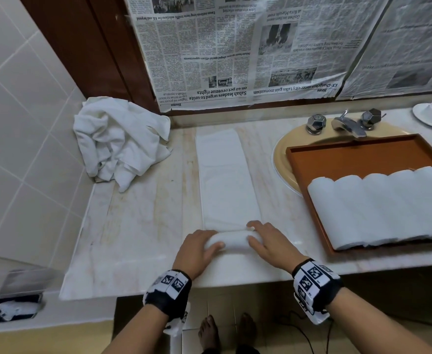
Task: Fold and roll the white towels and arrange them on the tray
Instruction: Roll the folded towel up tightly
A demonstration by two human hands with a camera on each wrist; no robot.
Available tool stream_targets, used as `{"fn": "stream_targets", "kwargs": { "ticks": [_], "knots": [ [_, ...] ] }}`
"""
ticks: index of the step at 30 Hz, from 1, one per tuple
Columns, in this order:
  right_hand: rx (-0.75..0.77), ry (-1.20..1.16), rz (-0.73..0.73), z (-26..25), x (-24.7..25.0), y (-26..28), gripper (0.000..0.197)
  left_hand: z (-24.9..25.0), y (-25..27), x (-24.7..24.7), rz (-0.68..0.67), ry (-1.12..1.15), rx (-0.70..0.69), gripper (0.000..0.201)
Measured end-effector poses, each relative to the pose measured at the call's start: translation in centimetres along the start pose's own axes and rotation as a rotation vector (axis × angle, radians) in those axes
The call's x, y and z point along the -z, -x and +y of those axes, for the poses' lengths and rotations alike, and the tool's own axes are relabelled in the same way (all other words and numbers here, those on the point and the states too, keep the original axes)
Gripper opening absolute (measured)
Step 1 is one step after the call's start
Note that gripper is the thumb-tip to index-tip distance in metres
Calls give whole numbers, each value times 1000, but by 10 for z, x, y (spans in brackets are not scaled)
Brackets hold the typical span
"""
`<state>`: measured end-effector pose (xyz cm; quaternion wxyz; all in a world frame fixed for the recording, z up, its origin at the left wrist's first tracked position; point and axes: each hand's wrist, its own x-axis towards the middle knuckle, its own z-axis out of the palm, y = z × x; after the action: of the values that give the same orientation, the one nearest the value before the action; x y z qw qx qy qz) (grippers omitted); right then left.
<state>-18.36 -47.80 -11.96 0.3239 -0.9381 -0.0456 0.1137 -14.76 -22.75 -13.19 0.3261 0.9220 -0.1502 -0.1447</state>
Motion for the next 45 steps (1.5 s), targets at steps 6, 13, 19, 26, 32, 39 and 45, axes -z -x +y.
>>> {"fn": "stream_targets", "kwargs": {
  "ticks": [6, 13, 19, 26, 32, 39, 45],
  "knots": [
    [63, 180, 116, -2, -6, -2, 47, 13, -6, 4, 43, 111, 151, 34],
    [142, 51, 35, 8, -3, -5, 44, 21, 4, -1, 132, -41, 178, 36],
    [28, 8, -27, 0, 7, -25, 36, 21, 2, -1, 21, -236, 69, 42],
    [18, -52, 34, -3, 4, -23, 28, 16, 0, 7, -117, -231, 69, 63],
    [45, 34, 94, -8, 0, -17, 20, 1, 2, 6, -81, -150, 61, 59],
    [363, 463, 244, -12, -17, -1, 38, 2, -13, 5, -63, 20, 97, 47],
    [208, 278, -64, -8, 5, -23, 44, 9, -6, 0, 107, -76, 10, 48]
  ]
}}
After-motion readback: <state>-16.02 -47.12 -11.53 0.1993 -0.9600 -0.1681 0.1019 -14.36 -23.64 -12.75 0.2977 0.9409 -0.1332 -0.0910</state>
